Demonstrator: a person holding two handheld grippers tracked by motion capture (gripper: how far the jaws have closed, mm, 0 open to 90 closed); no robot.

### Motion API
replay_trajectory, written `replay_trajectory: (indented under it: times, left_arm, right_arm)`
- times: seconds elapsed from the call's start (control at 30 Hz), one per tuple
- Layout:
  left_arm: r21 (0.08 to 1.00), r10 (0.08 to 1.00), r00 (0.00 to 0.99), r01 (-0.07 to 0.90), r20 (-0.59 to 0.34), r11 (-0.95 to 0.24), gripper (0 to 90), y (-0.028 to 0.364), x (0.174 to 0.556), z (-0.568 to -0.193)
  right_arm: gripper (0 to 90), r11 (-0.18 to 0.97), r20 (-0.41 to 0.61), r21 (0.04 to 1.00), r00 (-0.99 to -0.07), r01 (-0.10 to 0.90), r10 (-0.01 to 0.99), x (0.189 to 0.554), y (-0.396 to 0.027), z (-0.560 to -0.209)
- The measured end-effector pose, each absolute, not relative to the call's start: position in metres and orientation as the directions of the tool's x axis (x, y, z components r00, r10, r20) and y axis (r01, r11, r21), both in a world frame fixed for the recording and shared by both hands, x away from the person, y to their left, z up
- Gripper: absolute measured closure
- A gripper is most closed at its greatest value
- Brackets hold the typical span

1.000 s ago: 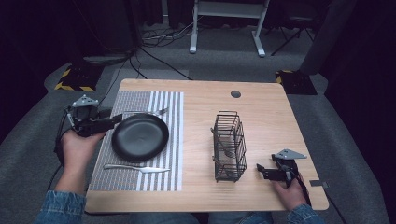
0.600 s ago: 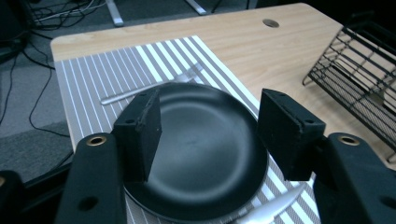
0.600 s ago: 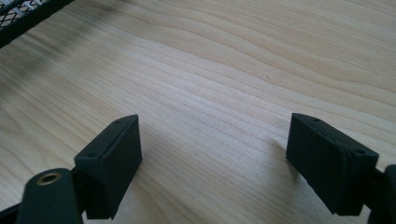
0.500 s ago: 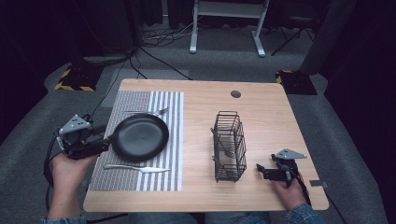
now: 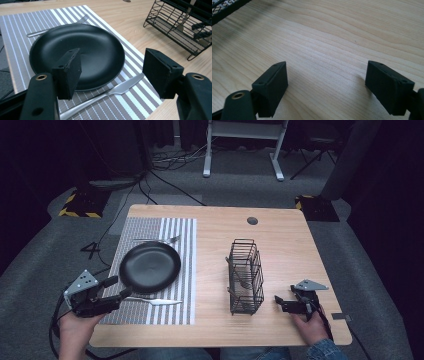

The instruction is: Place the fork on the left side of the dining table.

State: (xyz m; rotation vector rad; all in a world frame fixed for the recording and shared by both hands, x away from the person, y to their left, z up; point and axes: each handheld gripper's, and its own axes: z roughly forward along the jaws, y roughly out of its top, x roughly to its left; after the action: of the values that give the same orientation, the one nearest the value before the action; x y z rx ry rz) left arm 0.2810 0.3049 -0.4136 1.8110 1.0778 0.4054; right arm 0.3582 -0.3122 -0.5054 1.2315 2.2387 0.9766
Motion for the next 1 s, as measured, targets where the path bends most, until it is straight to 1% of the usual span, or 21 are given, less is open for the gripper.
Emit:
replay_trajectory:
  times: [0.23,0.43,0.8,0.9,1.0]
  left_arm:
    - [0.844,0.804,0.562,0.514,-0.194,-0.155,30.2,0.289,0.272,-0.431]
    - [0.830,0.793,0.592,0.507,-0.140,-0.232,29.5,0.270,0.267,-0.444]
    - [0.793,0.751,0.652,0.511,-0.105,-0.332,27.9,0.253,0.257,-0.471]
    - [0.790,0.747,0.655,0.514,-0.110,-0.334,27.9,0.249,0.256,-0.478]
    - [0.792,0.734,0.673,0.493,-0.086,-0.360,27.9,0.245,0.254,-0.487]
  right_arm:
    - [18.3,0.366,-0.015,0.739,-0.530,0.566,0.848,0.358,-0.312,-0.505]
    - [18.4,0.370,-0.015,0.738,-0.535,0.564,0.845,0.357,-0.312,-0.505]
    - [18.4,0.369,-0.014,0.739,-0.535,0.563,0.844,0.357,-0.312,-0.505]
    - [18.4,0.369,-0.014,0.739,-0.535,0.564,0.844,0.357,-0.312,-0.505]
    - [18.4,0.369,-0.013,0.739,-0.535,0.564,0.844,0.357,-0.312,-0.505]
